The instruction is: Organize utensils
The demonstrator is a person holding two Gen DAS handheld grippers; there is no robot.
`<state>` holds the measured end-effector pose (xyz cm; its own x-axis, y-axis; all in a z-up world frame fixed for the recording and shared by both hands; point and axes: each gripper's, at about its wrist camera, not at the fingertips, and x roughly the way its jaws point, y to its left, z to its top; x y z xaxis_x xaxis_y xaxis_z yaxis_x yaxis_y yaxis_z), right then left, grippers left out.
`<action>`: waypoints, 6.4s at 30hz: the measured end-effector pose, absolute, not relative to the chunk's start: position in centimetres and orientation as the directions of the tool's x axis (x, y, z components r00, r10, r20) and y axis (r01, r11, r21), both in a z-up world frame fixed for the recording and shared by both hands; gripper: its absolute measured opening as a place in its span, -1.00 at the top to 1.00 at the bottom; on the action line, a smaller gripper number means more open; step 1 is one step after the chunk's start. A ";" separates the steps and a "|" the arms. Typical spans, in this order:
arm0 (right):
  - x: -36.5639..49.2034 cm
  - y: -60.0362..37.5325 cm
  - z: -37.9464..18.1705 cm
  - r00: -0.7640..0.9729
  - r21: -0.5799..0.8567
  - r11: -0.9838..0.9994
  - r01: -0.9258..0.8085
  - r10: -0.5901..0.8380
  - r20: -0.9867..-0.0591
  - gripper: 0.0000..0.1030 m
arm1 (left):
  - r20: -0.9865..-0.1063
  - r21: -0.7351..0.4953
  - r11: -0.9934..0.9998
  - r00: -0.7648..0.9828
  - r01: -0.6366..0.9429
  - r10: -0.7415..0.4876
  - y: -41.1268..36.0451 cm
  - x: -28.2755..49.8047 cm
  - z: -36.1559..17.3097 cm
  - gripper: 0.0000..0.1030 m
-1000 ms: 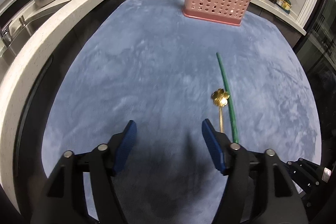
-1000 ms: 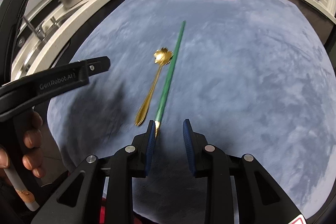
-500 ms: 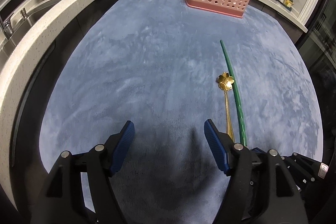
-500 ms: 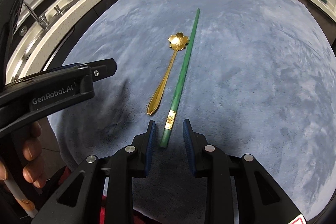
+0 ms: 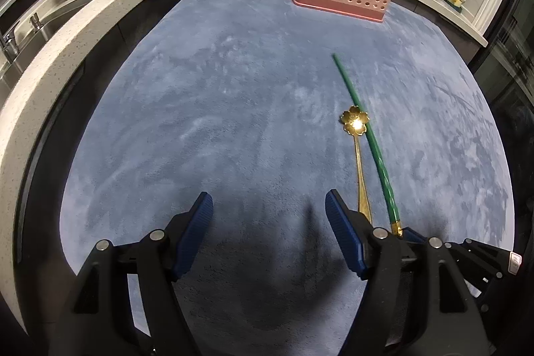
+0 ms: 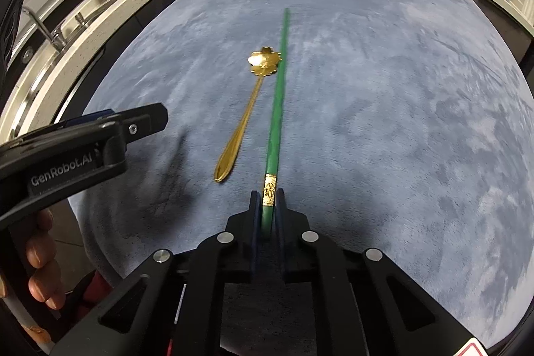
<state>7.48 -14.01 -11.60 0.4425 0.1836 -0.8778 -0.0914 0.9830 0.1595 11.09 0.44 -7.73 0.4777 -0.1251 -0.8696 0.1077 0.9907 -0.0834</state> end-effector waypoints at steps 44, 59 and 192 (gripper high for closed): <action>6.6 -19.6 -11.5 0.484 0.198 0.974 0.109 0.122 -0.866 0.86 | -0.891 -0.106 0.949 0.395 0.296 -0.223 -5.2 10.4 -10.1 0.78; 5.7 -19.3 -7.9 0.546 0.185 0.980 0.069 0.118 -0.830 0.86 | -0.838 -0.121 0.951 0.484 0.285 -0.252 -4.4 9.9 -5.5 0.98; 22.4 -22.3 9.0 0.787 0.137 0.988 0.075 0.026 -0.616 0.03 | -0.649 -0.009 0.993 0.755 0.115 -0.094 -5.8 27.6 10.5 -0.50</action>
